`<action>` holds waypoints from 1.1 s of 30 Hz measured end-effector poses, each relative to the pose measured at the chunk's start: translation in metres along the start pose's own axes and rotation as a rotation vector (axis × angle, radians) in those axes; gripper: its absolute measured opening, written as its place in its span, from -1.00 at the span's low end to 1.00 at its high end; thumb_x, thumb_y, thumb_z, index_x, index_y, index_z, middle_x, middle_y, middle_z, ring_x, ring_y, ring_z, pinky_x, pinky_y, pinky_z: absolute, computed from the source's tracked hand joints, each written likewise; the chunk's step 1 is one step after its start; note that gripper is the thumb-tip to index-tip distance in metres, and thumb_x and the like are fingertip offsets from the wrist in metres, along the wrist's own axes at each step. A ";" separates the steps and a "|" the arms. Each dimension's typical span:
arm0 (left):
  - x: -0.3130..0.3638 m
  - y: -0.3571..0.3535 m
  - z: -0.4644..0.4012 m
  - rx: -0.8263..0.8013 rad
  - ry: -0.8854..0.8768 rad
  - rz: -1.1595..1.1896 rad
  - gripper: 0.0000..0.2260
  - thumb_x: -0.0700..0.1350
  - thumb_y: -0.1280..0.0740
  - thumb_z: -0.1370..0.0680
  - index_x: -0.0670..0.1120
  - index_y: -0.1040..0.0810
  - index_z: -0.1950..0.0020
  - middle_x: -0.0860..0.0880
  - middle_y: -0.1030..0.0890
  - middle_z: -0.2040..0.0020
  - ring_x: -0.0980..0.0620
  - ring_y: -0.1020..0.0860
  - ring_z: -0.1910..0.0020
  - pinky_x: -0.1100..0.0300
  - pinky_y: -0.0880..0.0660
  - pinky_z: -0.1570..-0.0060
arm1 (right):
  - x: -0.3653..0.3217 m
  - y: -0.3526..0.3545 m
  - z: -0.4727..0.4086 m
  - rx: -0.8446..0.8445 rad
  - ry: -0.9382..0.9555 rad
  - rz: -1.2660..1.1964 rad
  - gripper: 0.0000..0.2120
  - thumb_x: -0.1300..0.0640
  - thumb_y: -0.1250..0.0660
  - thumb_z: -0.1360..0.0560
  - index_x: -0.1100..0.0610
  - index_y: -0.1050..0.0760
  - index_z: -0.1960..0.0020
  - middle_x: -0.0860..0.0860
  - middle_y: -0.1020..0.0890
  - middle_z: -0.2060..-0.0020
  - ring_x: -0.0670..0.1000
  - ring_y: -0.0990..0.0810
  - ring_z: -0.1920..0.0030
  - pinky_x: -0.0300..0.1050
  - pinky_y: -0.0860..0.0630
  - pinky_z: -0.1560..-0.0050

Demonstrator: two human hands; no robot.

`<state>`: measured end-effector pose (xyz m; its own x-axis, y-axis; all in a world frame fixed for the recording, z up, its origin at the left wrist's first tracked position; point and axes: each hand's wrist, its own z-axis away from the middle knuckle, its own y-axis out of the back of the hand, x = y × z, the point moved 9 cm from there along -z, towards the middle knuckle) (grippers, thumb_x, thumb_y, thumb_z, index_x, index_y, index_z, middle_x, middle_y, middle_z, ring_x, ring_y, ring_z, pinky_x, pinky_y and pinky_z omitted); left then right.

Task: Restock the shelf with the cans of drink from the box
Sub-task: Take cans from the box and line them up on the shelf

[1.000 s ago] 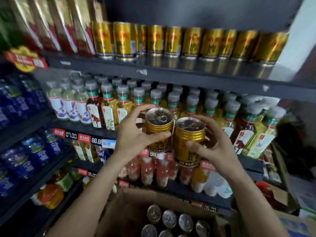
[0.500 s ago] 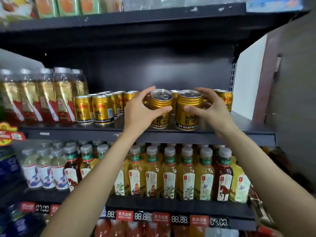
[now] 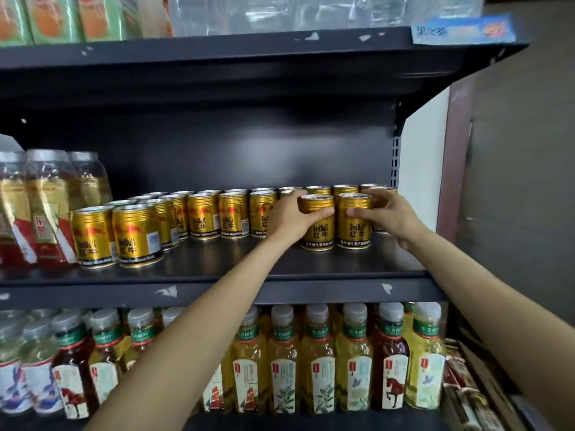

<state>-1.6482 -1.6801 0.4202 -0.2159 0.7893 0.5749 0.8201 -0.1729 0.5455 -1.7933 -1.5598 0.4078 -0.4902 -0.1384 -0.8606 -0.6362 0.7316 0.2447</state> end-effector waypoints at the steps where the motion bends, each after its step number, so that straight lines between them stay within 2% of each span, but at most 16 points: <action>1: 0.002 -0.004 -0.003 -0.036 -0.017 -0.032 -0.35 0.17 -0.40 -0.42 -0.07 -0.34 -0.42 -0.04 -0.41 -0.39 -0.02 -0.37 -0.36 0.25 -0.30 -0.12 | 0.002 0.001 -0.002 -0.009 0.004 0.021 -0.35 0.16 -0.47 -0.37 0.16 -0.32 -0.40 0.11 -0.50 -0.29 0.05 -0.50 -0.18 -0.07 -0.47 -0.12; 3: 0.003 -0.007 -0.003 -0.097 -0.067 -0.117 -0.27 0.19 -0.40 -0.41 -0.06 -0.24 -0.47 -0.05 -0.32 -0.45 -0.03 -0.29 -0.41 0.18 -0.29 -0.24 | 0.000 0.002 -0.003 -0.013 0.090 0.185 -0.31 0.10 -0.47 -0.37 0.14 -0.29 -0.42 0.11 -0.47 -0.31 0.09 -0.48 -0.26 -0.02 -0.46 -0.21; 6: 0.004 -0.006 0.009 -0.183 -0.249 -0.324 -0.10 0.23 -0.47 -0.31 0.05 -0.08 -0.52 -0.02 -0.14 -0.51 -0.02 -0.13 -0.47 -0.01 -0.21 -0.40 | -0.018 0.002 0.009 -0.001 0.403 0.547 -0.26 0.04 -0.52 -0.32 0.11 -0.29 -0.41 0.13 -0.40 -0.32 0.13 -0.40 -0.30 0.10 -0.41 -0.31; 9: 0.008 -0.001 0.020 -0.145 -0.457 -0.521 -0.08 0.21 -0.48 -0.31 0.09 -0.05 -0.52 0.01 -0.16 -0.49 0.00 -0.15 -0.45 0.00 -0.20 -0.40 | -0.030 -0.006 0.034 -0.042 0.845 0.980 -0.34 0.04 -0.51 -0.33 0.06 -0.36 -0.36 0.13 -0.40 -0.34 0.17 -0.38 -0.32 0.16 -0.43 -0.27; 11: 0.011 -0.001 0.017 -0.104 -0.504 -0.565 -0.11 0.24 -0.46 -0.32 0.08 -0.08 -0.51 0.00 -0.24 -0.46 -0.01 -0.20 -0.43 0.03 -0.15 -0.42 | -0.024 -0.012 0.037 -0.118 0.959 1.188 -0.37 0.01 -0.50 -0.33 -0.01 -0.36 -0.34 0.11 -0.39 -0.37 0.17 -0.39 -0.33 0.13 -0.45 -0.22; 16: 0.014 -0.017 0.002 -0.078 -0.519 -0.689 -0.15 0.29 -0.40 -0.35 0.03 -0.10 -0.51 -0.02 -0.25 -0.48 0.00 -0.17 -0.47 0.03 0.13 -0.49 | -0.023 -0.014 0.027 -0.160 0.943 1.249 -0.34 0.13 -0.56 -0.26 0.00 -0.43 -0.31 0.14 -0.45 -0.32 0.22 -0.49 -0.26 0.14 -0.50 -0.15; 20: 0.013 -0.028 -0.011 -0.102 -0.496 -0.743 -0.16 0.26 -0.39 -0.37 0.00 -0.09 -0.50 -0.03 -0.20 -0.51 0.01 -0.15 -0.49 0.04 0.25 -0.45 | -0.019 -0.021 0.014 -0.219 0.879 1.252 -0.38 0.22 -0.55 -0.28 0.06 -0.47 -0.30 0.16 -0.42 -0.34 0.22 -0.49 -0.27 0.08 -0.55 -0.08; 26: 0.018 -0.038 -0.024 -0.118 -0.510 -0.786 -0.15 0.24 -0.42 -0.36 -0.04 -0.10 -0.49 -0.06 -0.27 -0.48 -0.01 -0.22 -0.46 0.09 0.14 -0.46 | -0.006 -0.017 -0.014 -0.237 0.777 1.294 -0.47 0.22 -0.37 -0.46 0.04 -0.32 -0.40 0.16 -0.25 -0.41 0.22 -0.50 -0.21 0.02 -0.57 -0.03; 33: 0.011 -0.047 -0.036 -0.109 -0.493 -0.773 -0.15 0.23 -0.42 -0.37 -0.04 -0.08 -0.50 -0.05 -0.24 -0.49 -0.01 -0.21 -0.47 0.10 0.08 -0.46 | 0.002 -0.010 -0.027 -0.303 0.769 1.337 -0.59 0.08 -0.32 -0.51 0.02 -0.34 -0.34 0.14 -0.24 -0.37 0.21 -0.54 -0.09 0.02 -0.56 0.00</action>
<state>-1.7088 -1.6845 0.4230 -0.4120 0.8655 -0.2850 0.4818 0.4724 0.7381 -1.8041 -1.5855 0.4162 -0.8881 0.1120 0.4459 0.4448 0.4546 0.7717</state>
